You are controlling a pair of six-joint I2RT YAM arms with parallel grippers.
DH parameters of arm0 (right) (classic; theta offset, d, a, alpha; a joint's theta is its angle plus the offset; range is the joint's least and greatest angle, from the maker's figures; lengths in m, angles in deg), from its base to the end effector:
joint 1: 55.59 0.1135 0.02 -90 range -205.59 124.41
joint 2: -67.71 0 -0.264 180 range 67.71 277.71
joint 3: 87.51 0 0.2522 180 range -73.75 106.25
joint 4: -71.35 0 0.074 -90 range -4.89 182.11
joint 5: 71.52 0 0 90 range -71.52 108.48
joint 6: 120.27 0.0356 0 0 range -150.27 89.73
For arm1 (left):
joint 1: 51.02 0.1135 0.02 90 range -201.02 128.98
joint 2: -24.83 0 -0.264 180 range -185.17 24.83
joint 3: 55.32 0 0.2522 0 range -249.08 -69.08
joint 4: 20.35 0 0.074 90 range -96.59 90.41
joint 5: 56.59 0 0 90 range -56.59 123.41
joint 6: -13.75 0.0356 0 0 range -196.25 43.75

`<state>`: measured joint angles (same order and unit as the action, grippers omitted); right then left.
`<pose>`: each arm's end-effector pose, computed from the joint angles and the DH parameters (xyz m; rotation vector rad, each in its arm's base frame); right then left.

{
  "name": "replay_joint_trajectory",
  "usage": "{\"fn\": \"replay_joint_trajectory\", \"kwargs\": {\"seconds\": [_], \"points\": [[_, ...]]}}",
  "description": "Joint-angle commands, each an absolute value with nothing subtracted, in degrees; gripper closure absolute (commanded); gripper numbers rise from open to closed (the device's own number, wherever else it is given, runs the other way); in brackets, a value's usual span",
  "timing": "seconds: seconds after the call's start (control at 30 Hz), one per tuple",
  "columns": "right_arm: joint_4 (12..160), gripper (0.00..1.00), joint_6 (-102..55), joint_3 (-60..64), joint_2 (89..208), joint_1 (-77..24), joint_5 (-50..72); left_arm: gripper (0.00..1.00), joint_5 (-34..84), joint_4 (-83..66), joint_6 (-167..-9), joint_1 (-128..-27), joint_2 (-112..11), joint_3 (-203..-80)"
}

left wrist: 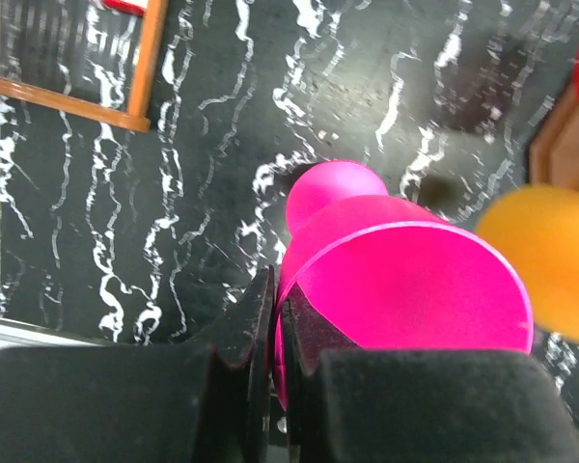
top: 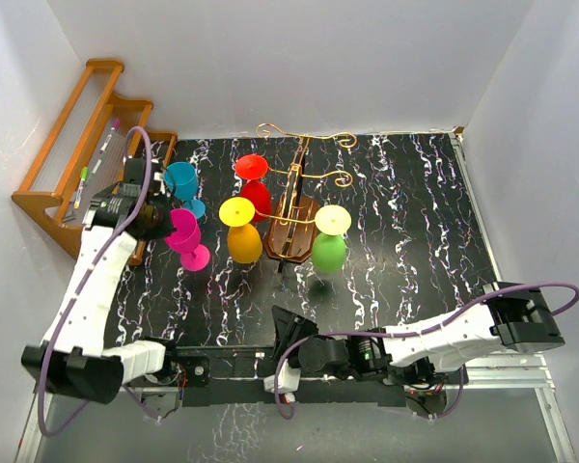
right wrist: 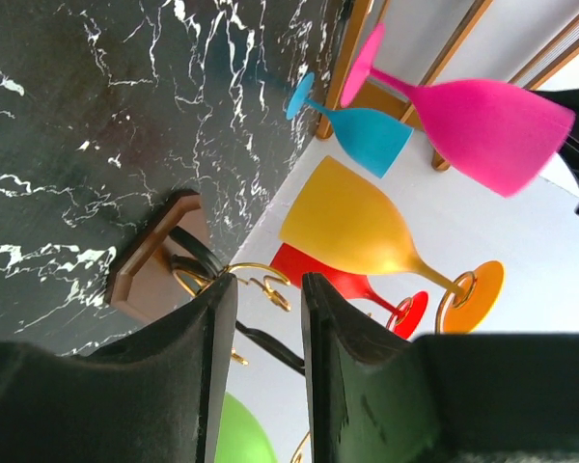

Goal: Take the wine glass off the wine glass rack

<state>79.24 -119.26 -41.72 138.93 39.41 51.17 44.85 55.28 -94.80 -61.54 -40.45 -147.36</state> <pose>-0.0026 0.2504 0.1980 -2.0818 0.2554 -0.5481 0.2042 -0.0307 0.3848 -0.2580 2.3874 0.0067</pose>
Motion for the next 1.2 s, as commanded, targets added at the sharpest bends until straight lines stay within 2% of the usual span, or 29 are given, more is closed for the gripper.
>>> {"fn": "replay_joint_trajectory", "kwargs": {"seconds": [0.0,0.23,0.53,0.6,0.67,0.73,0.8,0.87,1.0,1.17], "points": [[80.49,0.65,-114.06,-40.62,137.14,40.01,54.60,1.00,54.29,50.45,-93.04,-61.07,-44.56,-149.11],[80.85,0.65,-110.47,-40.04,136.85,40.25,56.79,0.99,49.47,38.90,-92.96,-49.81,-54.87,-146.85],[80.56,0.64,-106.39,-40.52,136.26,40.25,59.35,0.92,47.20,31.53,-96.02,-46.16,-61.12,-147.29],[80.54,0.62,-105.31,-40.54,136.35,40.26,59.88,0.87,45.97,31.11,-95.99,-45.86,-62.02,-147.22],[80.33,0.59,-104.47,-40.41,136.41,40.27,60.82,0.73,45.92,31.10,-96.00,-45.74,-62.39,-147.13],[80.25,0.56,-103.43,-39.72,136.44,40.29,61.48,0.65,45.58,31.60,-95.95,-45.70,-62.07,-147.29],[80.82,0.55,-102.59,-38.45,136.32,40.29,61.44,0.56,46.18,32.22,-95.96,-45.72,-60.01,-147.29],[82.48,0.55,-101.71,-36.47,136.10,40.29,60.35,0.52,47.37,32.93,-95.94,-45.72,-56.82,-147.15],[90.85,0.55,-99.06,-29.06,137.27,40.47,57.42,0.50,45.30,33.39,-97.34,-45.72,-46.99,-145.90],[95.26,0.55,-98.50,-17.69,140.20,40.56,57.35,0.46,37.85,25.51,-98.39,-45.77,-26.22,-135.85]]}}
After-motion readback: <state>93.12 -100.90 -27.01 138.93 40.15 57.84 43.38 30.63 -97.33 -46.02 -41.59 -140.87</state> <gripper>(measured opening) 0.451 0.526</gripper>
